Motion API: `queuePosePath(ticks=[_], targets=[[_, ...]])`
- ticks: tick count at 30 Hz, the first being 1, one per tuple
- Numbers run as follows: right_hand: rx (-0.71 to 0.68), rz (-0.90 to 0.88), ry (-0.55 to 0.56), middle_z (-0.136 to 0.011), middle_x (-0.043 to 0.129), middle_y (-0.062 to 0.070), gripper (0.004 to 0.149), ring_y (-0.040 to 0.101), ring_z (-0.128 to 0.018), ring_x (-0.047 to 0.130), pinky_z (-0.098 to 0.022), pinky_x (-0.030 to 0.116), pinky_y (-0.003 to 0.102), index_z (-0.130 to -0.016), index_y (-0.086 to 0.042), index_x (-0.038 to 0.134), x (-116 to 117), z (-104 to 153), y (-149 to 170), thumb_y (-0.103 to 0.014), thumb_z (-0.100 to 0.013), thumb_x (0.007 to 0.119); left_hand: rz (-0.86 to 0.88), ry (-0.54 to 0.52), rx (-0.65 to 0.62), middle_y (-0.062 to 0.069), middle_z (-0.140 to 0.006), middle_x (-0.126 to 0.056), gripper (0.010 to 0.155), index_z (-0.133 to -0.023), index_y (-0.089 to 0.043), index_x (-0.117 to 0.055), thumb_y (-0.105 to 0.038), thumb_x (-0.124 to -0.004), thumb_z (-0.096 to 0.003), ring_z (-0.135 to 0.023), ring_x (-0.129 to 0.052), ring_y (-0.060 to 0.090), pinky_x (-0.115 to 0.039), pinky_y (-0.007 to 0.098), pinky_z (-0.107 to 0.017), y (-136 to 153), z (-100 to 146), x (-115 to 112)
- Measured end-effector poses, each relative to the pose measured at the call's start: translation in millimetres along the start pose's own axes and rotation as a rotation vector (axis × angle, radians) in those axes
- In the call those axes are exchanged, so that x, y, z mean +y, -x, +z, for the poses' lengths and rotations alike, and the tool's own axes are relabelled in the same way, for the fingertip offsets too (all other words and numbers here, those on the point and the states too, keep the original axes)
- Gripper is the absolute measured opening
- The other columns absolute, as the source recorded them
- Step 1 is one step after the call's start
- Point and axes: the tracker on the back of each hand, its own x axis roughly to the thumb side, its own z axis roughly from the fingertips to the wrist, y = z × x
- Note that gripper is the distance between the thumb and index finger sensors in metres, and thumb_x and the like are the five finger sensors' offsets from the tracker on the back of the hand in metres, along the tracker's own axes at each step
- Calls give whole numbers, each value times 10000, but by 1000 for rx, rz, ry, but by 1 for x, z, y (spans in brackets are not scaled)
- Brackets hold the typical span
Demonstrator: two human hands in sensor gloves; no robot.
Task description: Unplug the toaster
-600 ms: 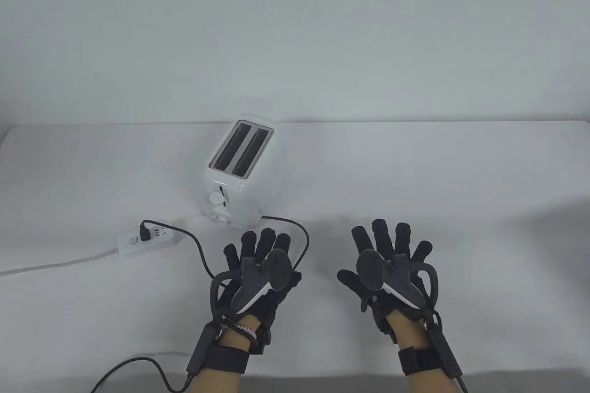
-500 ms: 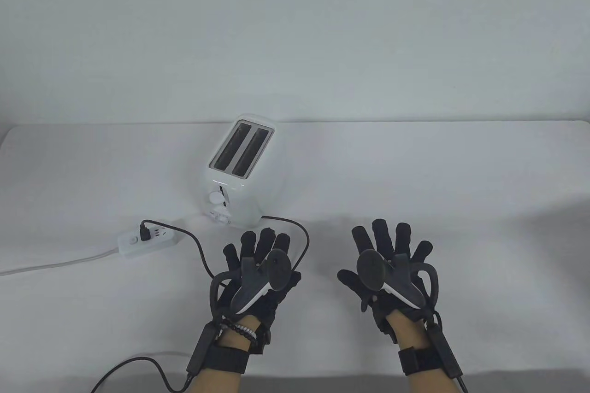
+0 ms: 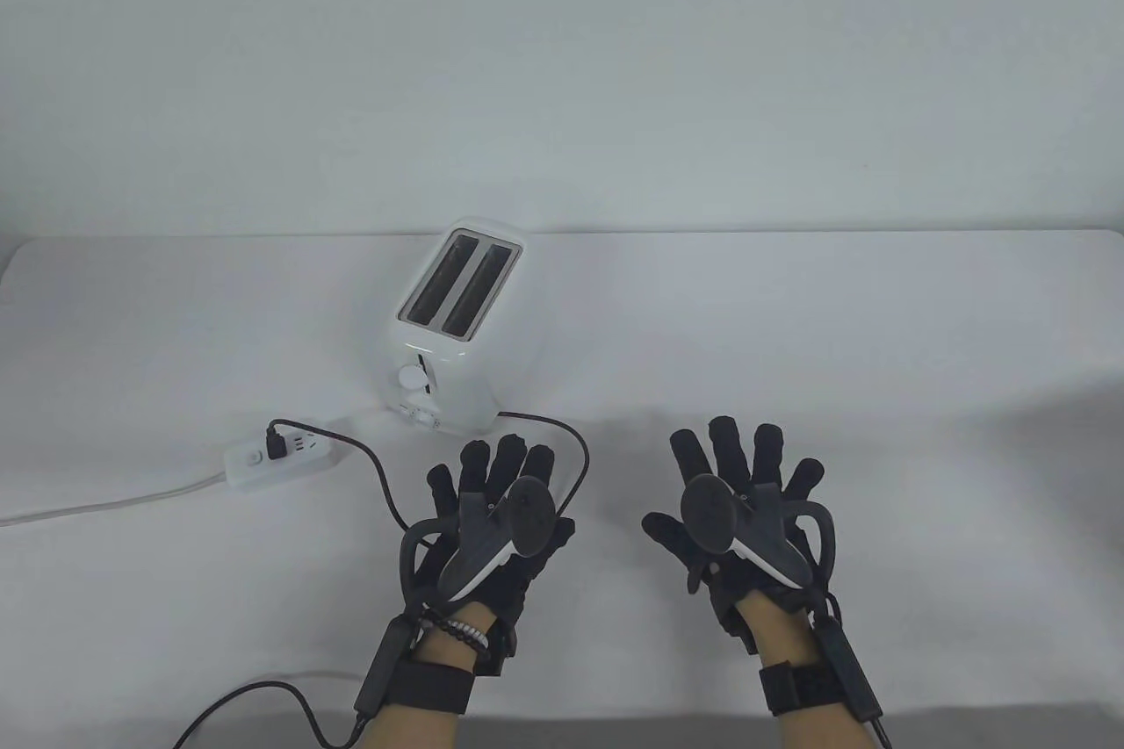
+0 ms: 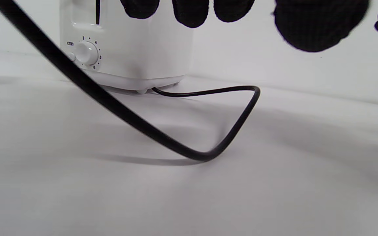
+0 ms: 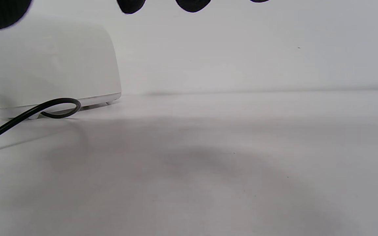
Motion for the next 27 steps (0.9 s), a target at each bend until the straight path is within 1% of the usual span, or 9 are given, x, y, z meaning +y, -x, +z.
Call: queuePosePath(ticks=[3, 8, 9, 11, 15, 18, 20, 23, 27], targets=[[-2, -22, 13, -1168, 191, 139, 962, 605, -994, 220, -548, 247, 862, -1084, -318, 284, -4, 1, 1, -748, -310, 660, 42, -55, -40, -93, -1339, -300, 861, -1176, -488, -286, -680, -682, -436, -1260, -296, 373, -273, 662, -876, -1, 6, 13], [-11, -36, 17, -1169, 199, 140, 960, 606, -995, 223, -548, 248, 862, -1084, -318, 287, -6, 2, 1, -745, -310, 663, 92, -220, -107, -79, -1331, -340, 863, -1178, -468, -306, -675, -696, -436, -1243, -350, 386, -306, 665, -868, 5, 26, 58], [-12, -36, 16, -1169, 198, 142, 962, 607, -994, 228, -548, 248, 862, -1085, -317, 286, -6, 2, 1, -745, -311, 663, 83, -232, -102, -89, -1331, -338, 867, -1178, -473, -300, -676, -699, -436, -1253, -315, 384, -301, 666, -870, 8, 29, 67], [-16, -43, 14, -1169, 201, 141, 961, 606, -995, 229, -548, 248, 862, -1085, -316, 288, -5, 2, 0, -745, -311, 663, 59, -259, -76, -97, -1335, -334, 875, -1179, -474, -297, -675, -709, -434, -1249, -341, 392, -302, 670, -870, 22, 34, 85], [-25, -51, 15, -1170, 204, 139, 961, 606, -995, 228, -549, 247, 862, -1085, -316, 288, -5, 1, 0, -744, -311, 664, 40, -284, 31, -86, -1337, -337, 891, -1181, -466, -299, -654, -746, -433, -1252, -340, 394, -301, 674, -870, 69, 37, 120], [-28, -56, 20, -1171, 206, 137, 961, 605, -996, 232, -549, 246, 862, -1085, -317, 290, -5, 0, 0, -743, -310, 665, 10, -262, 171, -93, -1339, -331, 917, -1180, -469, -298, -606, -810, -432, -1259, -335, 387, -287, 676, -877, 118, 36, 139], [-28, -60, 18, -1171, 208, 140, 959, 606, -996, 230, -550, 246, 861, -1086, -316, 289, -5, 0, 0, -741, -313, 665, 14, -206, 294, -111, -1343, -306, 949, -1172, -493, -290, -556, -871, -425, -1278, -278, 366, -252, 668, -892, 148, 32, 141], [-28, -56, 13, -1171, 211, 142, 958, 608, -995, 229, -549, 246, 861, -1086, -315, 290, -5, -1, 0, -741, -314, 665, 42, -80, 457, -137, -1347, -258, 972, -1168, -503, -280, -496, -913, -430, -1285, -244, 354, -218, 660, -903, 194, 19, 130], [-30, -50, 19, -1171, 215, 138, 958, 608, -996, 232, -549, 247, 861, -1086, -316, 290, -6, 0, 0, -740, -314, 666, 22, 103, 642, -155, -1347, -234, 983, -1158, -525, -255, -474, -920, -436, -1297, -205, 320, -179, 643, -917, 239, -6, 93]])
